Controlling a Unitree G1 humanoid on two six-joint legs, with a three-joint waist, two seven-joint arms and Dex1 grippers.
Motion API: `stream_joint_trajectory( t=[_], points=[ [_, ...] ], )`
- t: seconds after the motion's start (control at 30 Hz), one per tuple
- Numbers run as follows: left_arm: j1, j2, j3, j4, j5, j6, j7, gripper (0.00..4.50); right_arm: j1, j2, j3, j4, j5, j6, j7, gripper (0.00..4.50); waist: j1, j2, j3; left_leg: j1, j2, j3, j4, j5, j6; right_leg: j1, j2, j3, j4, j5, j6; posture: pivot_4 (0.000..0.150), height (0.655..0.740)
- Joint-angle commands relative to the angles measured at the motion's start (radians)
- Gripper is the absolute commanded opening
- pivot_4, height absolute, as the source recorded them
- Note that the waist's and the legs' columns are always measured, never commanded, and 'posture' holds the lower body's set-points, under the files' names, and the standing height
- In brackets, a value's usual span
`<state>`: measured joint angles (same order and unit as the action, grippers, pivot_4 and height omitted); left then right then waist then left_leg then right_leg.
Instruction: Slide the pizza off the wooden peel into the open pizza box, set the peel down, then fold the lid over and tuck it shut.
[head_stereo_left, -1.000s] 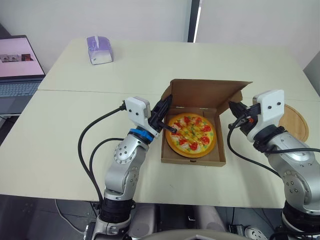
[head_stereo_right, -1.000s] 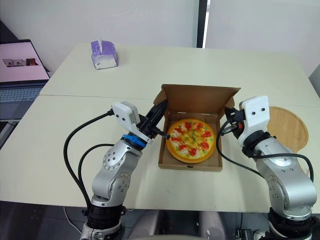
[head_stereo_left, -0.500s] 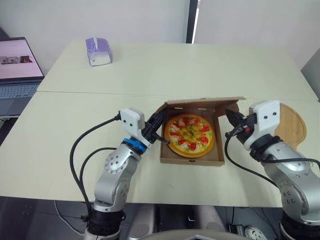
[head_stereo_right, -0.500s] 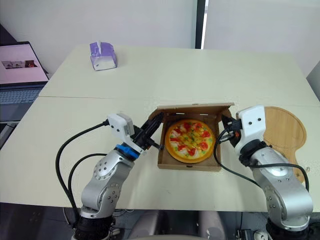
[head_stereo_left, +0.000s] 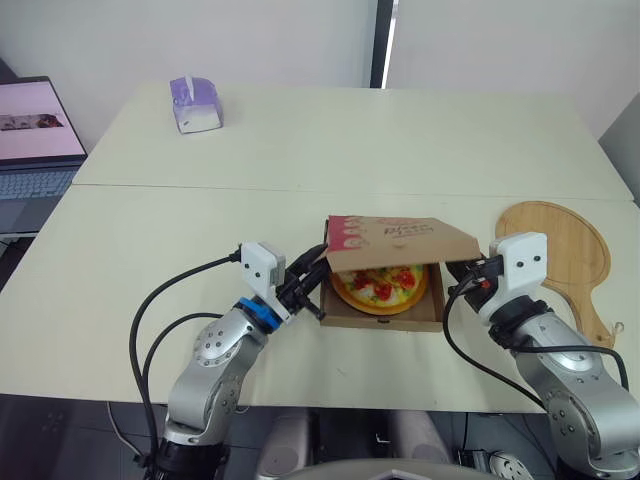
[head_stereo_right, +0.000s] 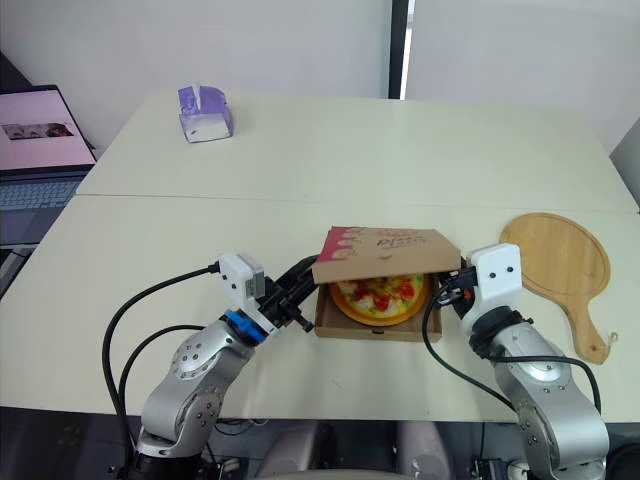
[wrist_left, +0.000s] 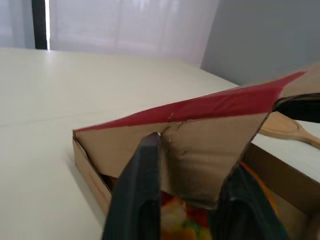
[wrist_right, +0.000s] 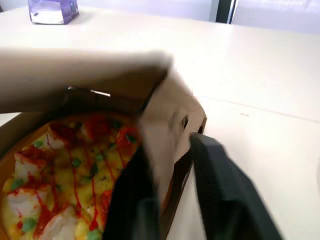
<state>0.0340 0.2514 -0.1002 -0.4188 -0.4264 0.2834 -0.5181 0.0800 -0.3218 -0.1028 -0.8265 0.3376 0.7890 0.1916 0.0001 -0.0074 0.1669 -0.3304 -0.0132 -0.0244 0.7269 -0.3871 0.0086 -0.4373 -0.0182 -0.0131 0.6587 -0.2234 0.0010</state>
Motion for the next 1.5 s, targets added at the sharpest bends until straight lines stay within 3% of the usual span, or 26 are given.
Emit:
stream_joint_trajectory(
  t=[0.03,0.23,0.3,0.53,0.73,0.9,1.2,1.5],
  points=[
    [0.013,0.022,0.029,-0.035,-0.012,-0.006,-0.011,2.13,0.011,0.001,-0.038,-0.038,0.022,-0.023,0.007,2.33,0.000,0.000,0.000,0.000,0.000,0.000,0.000,0.000,0.000,0.000,0.000,0.000,0.000,0.000,0.000,0.150,0.7251],
    [0.043,0.104,0.083,-0.063,-0.046,-0.033,-0.101,4.06,0.037,-0.018,-0.064,-0.056,0.040,-0.022,0.029,4.47,-0.002,0.000,0.000,0.000,0.000,0.000,-0.003,0.000,0.000,-0.001,0.000,0.000,0.000,0.000,0.000,0.150,0.7251],
    [0.017,0.141,0.115,-0.023,-0.048,-0.061,-0.144,4.47,0.044,-0.032,-0.072,-0.061,0.041,-0.030,0.041,4.50,-0.002,0.000,0.000,0.000,0.000,0.000,-0.004,0.000,0.000,-0.002,0.000,0.000,-0.001,0.000,0.000,0.150,0.7251],
    [-0.260,0.266,0.244,0.277,-0.050,-0.073,-0.225,4.47,0.055,-0.063,-0.087,-0.051,0.054,-0.063,0.075,4.50,-0.002,0.000,0.001,0.000,0.000,0.000,-0.005,0.000,0.000,-0.002,0.001,-0.001,-0.002,-0.001,-0.001,0.150,0.7251],
    [-0.405,0.263,0.243,0.393,-0.028,-0.125,-0.249,4.47,0.014,-0.060,-0.085,-0.024,0.039,-0.087,0.063,4.50,-0.002,-0.001,0.000,0.000,0.000,0.001,-0.011,0.002,-0.004,-0.003,0.000,0.000,-0.005,0.000,-0.001,0.150,0.7251],
    [-0.398,0.238,0.234,0.326,-0.053,-0.081,-0.225,4.47,-0.041,-0.069,-0.096,0.000,0.040,-0.082,0.057,4.50,-0.003,0.000,0.000,-0.001,0.001,0.001,-0.016,0.003,-0.005,-0.004,0.000,-0.001,-0.011,0.000,-0.001,0.150,0.7251],
    [-0.393,0.085,0.145,0.071,-0.011,0.031,0.015,4.47,-0.301,-0.055,-0.115,0.119,0.078,-0.016,0.018,4.50,0.000,-0.001,0.001,-0.001,0.000,0.001,-0.015,0.003,-0.005,-0.003,-0.001,-0.001,-0.011,0.001,0.000,0.150,0.7251],
    [-0.465,-0.037,0.086,0.082,0.120,0.063,0.213,4.47,-0.436,-0.038,-0.123,0.185,0.114,0.026,-0.015,4.50,0.000,-0.001,0.000,-0.001,0.000,0.001,-0.015,0.003,-0.005,-0.003,-0.001,-0.001,-0.010,0.001,0.000,0.150,0.7251]
  ],
)
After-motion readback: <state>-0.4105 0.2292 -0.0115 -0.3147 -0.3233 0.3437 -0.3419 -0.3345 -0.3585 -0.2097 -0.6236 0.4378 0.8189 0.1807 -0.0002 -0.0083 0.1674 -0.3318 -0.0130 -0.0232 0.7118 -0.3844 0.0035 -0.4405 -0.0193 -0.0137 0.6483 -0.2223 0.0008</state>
